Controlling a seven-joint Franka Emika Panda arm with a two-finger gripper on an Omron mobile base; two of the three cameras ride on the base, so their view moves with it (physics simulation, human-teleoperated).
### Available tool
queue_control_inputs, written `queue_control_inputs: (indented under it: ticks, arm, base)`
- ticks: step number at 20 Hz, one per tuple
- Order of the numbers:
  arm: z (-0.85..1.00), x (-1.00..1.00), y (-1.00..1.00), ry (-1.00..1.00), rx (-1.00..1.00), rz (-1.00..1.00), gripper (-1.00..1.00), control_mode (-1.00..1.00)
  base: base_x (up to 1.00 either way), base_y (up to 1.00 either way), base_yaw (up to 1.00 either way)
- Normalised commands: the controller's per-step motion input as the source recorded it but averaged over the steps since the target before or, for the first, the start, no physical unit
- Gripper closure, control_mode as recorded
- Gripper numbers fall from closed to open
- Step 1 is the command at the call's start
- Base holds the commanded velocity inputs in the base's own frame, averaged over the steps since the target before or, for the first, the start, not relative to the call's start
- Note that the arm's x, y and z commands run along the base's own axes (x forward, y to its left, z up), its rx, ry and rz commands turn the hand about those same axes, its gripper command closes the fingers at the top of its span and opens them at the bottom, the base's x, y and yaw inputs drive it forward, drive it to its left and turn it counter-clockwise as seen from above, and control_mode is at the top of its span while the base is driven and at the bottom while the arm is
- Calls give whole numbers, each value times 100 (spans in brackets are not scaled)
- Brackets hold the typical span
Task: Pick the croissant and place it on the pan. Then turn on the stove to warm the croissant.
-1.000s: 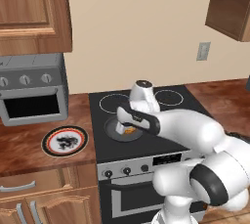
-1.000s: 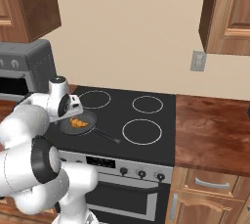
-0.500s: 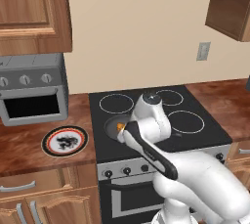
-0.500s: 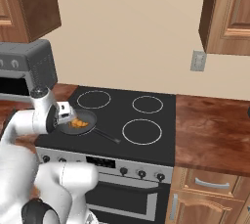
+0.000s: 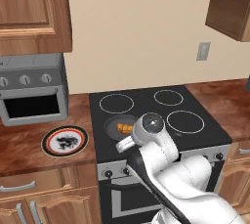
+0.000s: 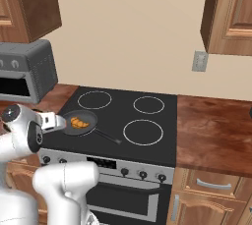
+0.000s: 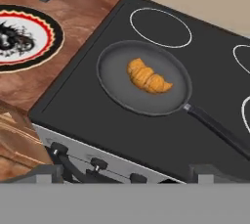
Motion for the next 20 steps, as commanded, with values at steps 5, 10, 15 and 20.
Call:
queue_control_inputs:
  ticks: [5, 10, 15, 20]
  arm:
    - [5, -57, 2, -31, 1, -12, -100, -100]
    - [2, -53, 8, -34, 1, -10, -100, -100]
    - [-12, -33, 7, -37, 0, -4, -100, -100]
    - [-31, -28, 0, -34, 0, -3, -100, -100]
  base:
    - [0, 0, 0]
    - [0, 0, 0]
    - [0, 0, 0]
    - [0, 0, 0]
